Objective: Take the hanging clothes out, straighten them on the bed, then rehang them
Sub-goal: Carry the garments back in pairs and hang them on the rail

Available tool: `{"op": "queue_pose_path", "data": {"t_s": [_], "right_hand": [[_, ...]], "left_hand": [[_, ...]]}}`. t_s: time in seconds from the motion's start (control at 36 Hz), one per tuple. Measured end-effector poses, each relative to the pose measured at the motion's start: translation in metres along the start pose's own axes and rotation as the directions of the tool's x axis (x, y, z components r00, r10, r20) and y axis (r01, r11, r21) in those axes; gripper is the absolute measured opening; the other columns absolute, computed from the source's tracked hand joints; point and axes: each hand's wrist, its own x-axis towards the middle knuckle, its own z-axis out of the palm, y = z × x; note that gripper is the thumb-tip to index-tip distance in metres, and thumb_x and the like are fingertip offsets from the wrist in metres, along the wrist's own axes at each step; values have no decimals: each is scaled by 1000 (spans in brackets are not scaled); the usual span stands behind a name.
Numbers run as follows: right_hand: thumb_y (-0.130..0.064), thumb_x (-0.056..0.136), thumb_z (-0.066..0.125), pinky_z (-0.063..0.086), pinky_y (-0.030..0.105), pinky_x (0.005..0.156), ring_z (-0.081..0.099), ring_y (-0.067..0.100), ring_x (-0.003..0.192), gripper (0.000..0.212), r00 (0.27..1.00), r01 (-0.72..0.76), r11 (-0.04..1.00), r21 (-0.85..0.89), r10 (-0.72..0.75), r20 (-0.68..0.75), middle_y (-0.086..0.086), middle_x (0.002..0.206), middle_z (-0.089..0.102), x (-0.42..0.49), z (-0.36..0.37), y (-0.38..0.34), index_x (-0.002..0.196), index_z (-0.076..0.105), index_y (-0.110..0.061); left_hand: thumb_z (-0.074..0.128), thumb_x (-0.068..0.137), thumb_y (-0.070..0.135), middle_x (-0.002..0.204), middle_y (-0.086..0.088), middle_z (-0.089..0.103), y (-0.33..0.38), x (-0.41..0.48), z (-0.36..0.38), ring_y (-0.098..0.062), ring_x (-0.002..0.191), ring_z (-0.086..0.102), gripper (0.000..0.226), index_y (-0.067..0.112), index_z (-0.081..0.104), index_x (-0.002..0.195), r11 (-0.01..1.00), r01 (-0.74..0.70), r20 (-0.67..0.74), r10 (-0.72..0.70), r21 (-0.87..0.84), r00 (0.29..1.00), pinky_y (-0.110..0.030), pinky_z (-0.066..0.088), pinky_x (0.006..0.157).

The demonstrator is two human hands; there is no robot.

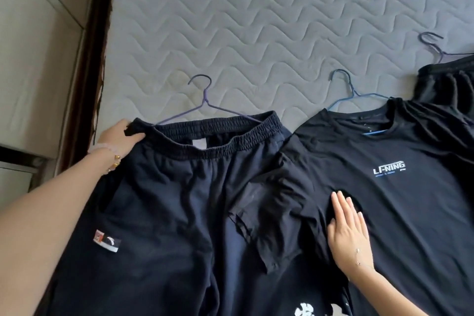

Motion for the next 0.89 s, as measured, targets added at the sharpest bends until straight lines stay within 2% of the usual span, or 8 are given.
{"op": "queue_pose_path", "data": {"t_s": [0.11, 0.19, 0.33, 0.42, 0.5, 0.58, 0.75, 0.89], "right_hand": [[-28, 82, 20, 11, 32, 112, 20, 13, 139, 65, 999, -6, 1000, -14, 7, 34, 2, 150, 36, 0, 0, 0, 144, 34, -13], [-31, 82, 14, 9, 31, 114, 21, 14, 143, 68, 997, -14, 1000, -7, 14, 73, -2, 154, 28, 0, -2, -1, 147, 28, -16], [-24, 92, 26, 7, 33, 118, 6, 11, 146, 60, 979, -4, 999, 37, -3, 202, -7, 158, 9, 2, -19, -1, 150, 11, -21], [-12, 91, 38, 9, 35, 119, 3, 15, 147, 68, 924, -6, 996, 92, -29, 382, -5, 159, 3, 14, -42, 1, 151, 8, -20], [-6, 87, 43, 24, 29, 114, 25, 22, 143, 71, 856, -118, 968, 221, -14, 517, 5, 156, 22, 21, -78, -4, 150, 14, -19], [-11, 87, 44, 42, 28, 90, 53, 24, 121, 65, 873, -213, 938, 274, 56, 485, 5, 144, 46, 2, -114, -10, 148, 25, -26], [-7, 88, 42, 40, 26, 84, 55, 24, 116, 52, 901, -266, 876, 402, 77, 426, 5, 131, 59, -79, -164, -26, 138, 44, -17], [-12, 86, 50, 46, 28, 86, 62, 25, 105, 38, 904, -316, 831, 458, 117, 412, 5, 113, 68, -154, -164, -25, 123, 59, -17]], "left_hand": [[53, 99, 28, 136, -19, 57, -8, -36, -20, -39, 123, 52, 40, 6, 52, 132, 1000, -9, 1, 9, 20, 1000, -37, 39, 86], [58, 95, 37, 140, -17, 56, -14, -68, -40, -39, 127, 50, 50, 12, 51, 139, 1000, 10, -21, -10, -28, 1000, -44, 41, 100], [60, 61, 73, 105, -8, 72, -21, -127, -76, -33, 105, 64, 62, 24, 70, 99, 979, 39, -90, -58, -202, 994, -49, 51, 95], [70, 81, 51, 93, -8, 67, -13, -161, -95, -31, 95, 61, 41, 13, 72, 97, 971, 12, -169, -53, -237, 984, -31, 50, 77], [65, 90, 43, 91, -7, 64, -10, -194, -115, -25, 87, 53, 25, 19, 69, 94, 979, -19, -257, -35, -205, 966, -32, 40, 71], [64, 88, 49, 86, -7, 63, -16, -228, -139, -29, 84, 54, 30, 19, 68, 89, 978, -16, -314, -52, -208, 948, -36, 40, 72], [63, 86, 54, 66, -8, 56, -46, -313, -198, -34, 75, 55, 44, 16, 58, 64, 963, -22, -447, -104, -269, 888, -35, 36, 61], [61, 90, 49, 62, -15, 51, -85, -398, -235, -32, 64, 48, 55, 2, 52, 63, 943, -67, -521, -121, -327, 845, -31, 31, 53]]}}
